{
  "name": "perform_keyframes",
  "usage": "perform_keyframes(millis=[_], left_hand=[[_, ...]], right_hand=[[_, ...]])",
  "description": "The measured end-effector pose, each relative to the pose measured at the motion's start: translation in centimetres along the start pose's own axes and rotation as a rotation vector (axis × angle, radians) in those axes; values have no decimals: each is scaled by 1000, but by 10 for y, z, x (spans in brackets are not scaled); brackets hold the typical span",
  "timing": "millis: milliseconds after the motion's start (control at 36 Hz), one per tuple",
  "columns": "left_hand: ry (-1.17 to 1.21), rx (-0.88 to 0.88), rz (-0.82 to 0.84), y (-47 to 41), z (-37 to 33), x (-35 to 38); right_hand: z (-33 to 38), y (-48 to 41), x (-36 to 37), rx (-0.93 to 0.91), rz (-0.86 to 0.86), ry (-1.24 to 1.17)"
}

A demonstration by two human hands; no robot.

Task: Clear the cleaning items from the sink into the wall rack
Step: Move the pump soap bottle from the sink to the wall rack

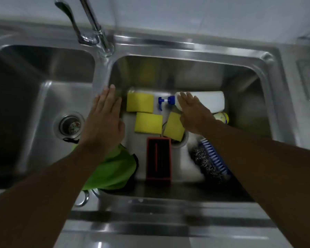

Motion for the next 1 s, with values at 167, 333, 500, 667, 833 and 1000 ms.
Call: perform_keyframes(millis=[167, 333, 500, 667, 833, 1000], left_hand=[[-8, -27, -3, -3, 1, 4], [-11, -41, 0, -5, 1, 3], [-21, -54, 20, -5, 0, 3], [-44, -58, 24, -5, 0, 4], [-30, -45, 24, -6, 0, 3], [-2, -37, 40, -6, 2, 3]], right_hand=[[-13, -31, 2, 45, 18, 21], [-23, -51, 12, 36, 22, 80], [-27, -67, 7, 6, -20, 177], [-32, -66, -2, -3, -76, 20], [-31, -40, -29, -58, -163, -150], [-22, 2, -66, -102, -365, -248]])
Point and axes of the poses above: each hand's wrist, its own y-axis away from the middle knuckle, its own x-axis out of the palm, z = x × y, the point moved 8 cm from there along -y, towards the middle knuckle, and after that the axes turned 1 degree about -z, right-handed, at the moved point
